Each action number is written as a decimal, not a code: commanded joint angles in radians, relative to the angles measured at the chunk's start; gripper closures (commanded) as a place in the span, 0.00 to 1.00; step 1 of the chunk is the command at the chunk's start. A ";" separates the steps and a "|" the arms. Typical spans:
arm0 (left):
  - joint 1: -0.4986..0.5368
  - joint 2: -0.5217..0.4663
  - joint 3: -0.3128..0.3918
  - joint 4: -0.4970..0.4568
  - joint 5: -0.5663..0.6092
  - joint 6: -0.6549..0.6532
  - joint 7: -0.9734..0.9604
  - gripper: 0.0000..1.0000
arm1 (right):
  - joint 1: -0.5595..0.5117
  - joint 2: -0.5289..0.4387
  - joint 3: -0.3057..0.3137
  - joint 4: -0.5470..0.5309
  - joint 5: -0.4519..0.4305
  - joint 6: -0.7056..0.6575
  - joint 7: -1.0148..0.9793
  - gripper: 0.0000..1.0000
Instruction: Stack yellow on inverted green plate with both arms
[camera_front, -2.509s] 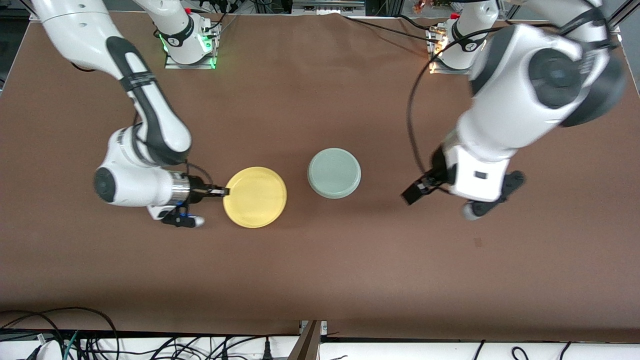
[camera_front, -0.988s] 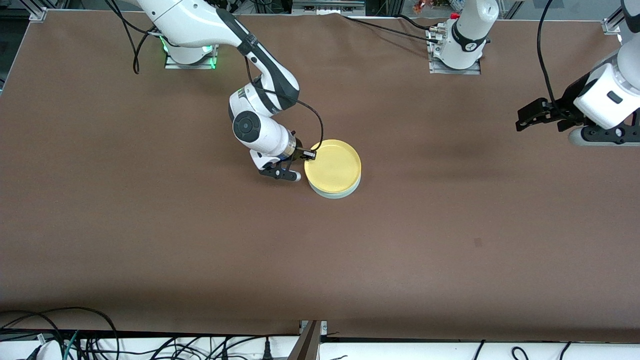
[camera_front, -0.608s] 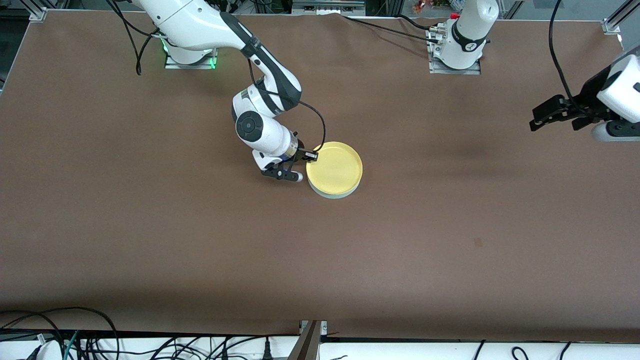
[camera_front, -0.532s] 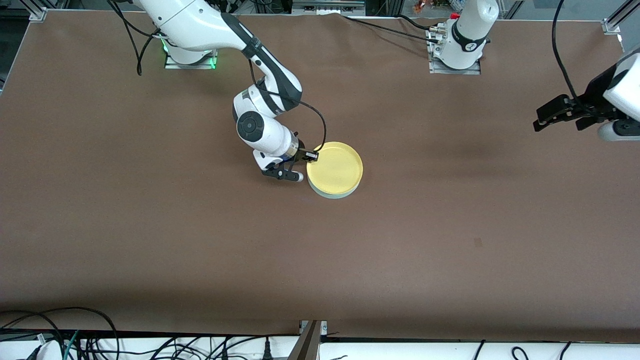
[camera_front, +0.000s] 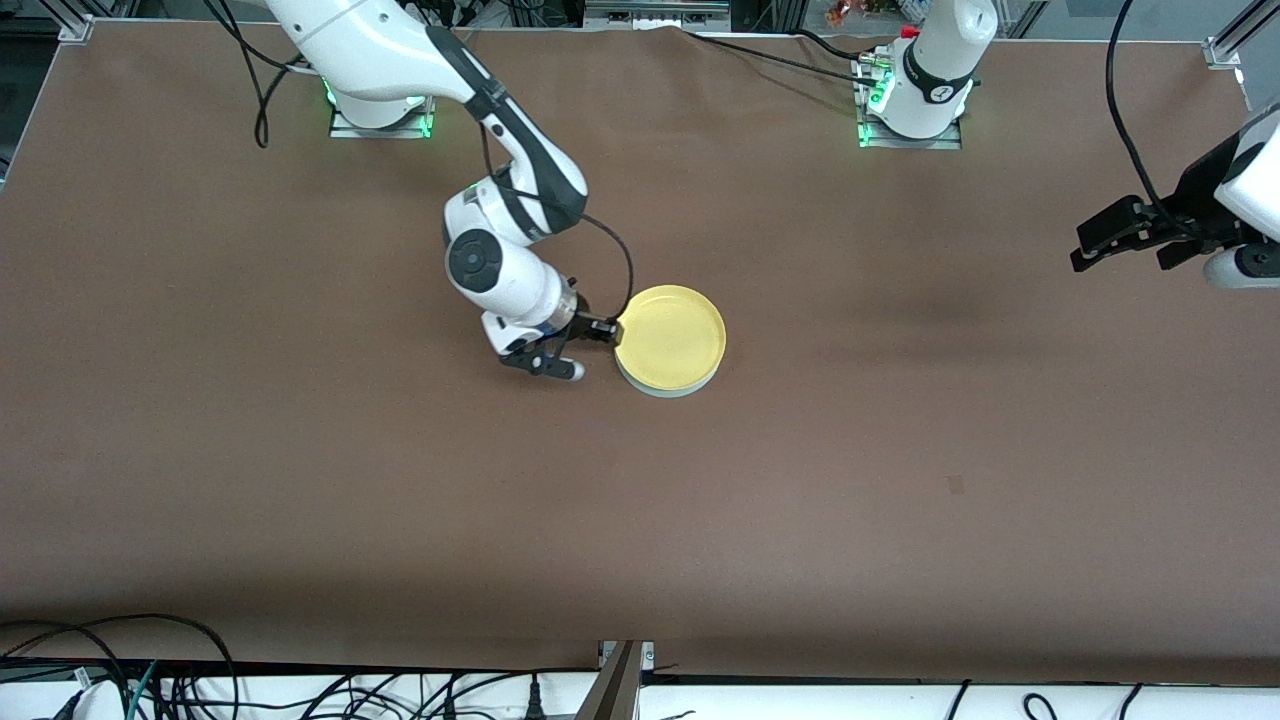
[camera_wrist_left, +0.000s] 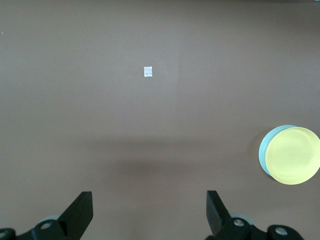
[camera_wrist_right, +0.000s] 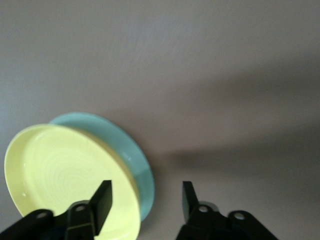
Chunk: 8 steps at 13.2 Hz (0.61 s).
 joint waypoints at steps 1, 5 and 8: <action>-0.003 0.035 -0.001 0.061 0.024 -0.005 0.006 0.00 | 0.001 -0.079 -0.131 0.064 -0.019 -0.208 -0.159 0.00; 0.000 0.039 -0.001 0.061 0.030 -0.005 0.007 0.00 | 0.001 -0.085 -0.354 0.248 -0.026 -0.575 -0.389 0.00; -0.003 0.039 -0.002 0.059 0.076 -0.008 0.007 0.00 | 0.001 -0.085 -0.507 0.374 -0.079 -0.790 -0.593 0.00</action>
